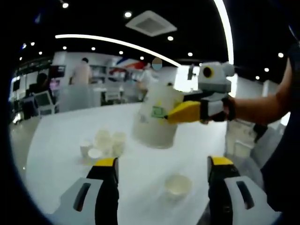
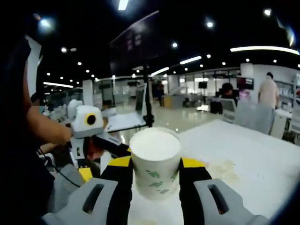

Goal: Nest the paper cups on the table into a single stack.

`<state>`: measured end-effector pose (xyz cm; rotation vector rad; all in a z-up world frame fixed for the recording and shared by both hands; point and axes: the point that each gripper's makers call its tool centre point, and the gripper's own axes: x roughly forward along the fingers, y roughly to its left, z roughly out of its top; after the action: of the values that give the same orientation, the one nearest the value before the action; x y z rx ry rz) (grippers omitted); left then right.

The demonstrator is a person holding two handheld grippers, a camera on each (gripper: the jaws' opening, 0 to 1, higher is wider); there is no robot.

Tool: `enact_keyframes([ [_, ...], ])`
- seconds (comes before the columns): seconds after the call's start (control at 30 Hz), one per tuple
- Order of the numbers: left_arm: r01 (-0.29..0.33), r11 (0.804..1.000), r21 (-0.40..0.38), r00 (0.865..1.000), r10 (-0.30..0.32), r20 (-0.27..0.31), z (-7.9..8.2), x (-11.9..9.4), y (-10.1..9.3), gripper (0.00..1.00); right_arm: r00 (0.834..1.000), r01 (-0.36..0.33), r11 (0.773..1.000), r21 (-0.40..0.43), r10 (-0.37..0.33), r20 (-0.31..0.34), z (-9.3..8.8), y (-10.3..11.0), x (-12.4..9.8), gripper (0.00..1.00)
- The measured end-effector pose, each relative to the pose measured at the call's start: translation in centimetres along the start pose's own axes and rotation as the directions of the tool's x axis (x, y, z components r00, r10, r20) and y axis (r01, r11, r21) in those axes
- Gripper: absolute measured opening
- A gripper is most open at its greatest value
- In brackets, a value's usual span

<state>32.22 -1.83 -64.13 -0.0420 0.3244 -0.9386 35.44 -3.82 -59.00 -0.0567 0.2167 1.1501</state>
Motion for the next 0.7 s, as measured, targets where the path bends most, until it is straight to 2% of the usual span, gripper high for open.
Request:
enact_keyframes([
  [0.3,0.063,0.998,-0.031,0.997,-0.062,0.041,1.0,0.3,-1.1,0.58,0.999,-0.053,0.999,-0.011,0.053,0.012,0.6,1.7,-0.5,0.36],
  [0.47,0.114,0.992,-0.058,0.990,-0.108,0.091,2.2,0.0,-1.7,0.43,0.995,-0.083,0.996,-0.035,0.084,0.053,0.9,2.1,-0.8,0.36],
  [0.57,0.129,0.989,-0.076,0.986,-0.120,0.119,2.7,-0.2,-1.7,0.38,0.992,-0.097,0.995,-0.009,0.098,0.082,1.2,2.1,-1.0,0.36],
  [0.7,0.136,0.987,-0.080,0.983,-0.125,0.131,2.8,-0.6,-1.7,0.28,0.986,-0.130,0.991,-0.020,0.131,0.101,1.5,2.8,-1.2,0.36],
])
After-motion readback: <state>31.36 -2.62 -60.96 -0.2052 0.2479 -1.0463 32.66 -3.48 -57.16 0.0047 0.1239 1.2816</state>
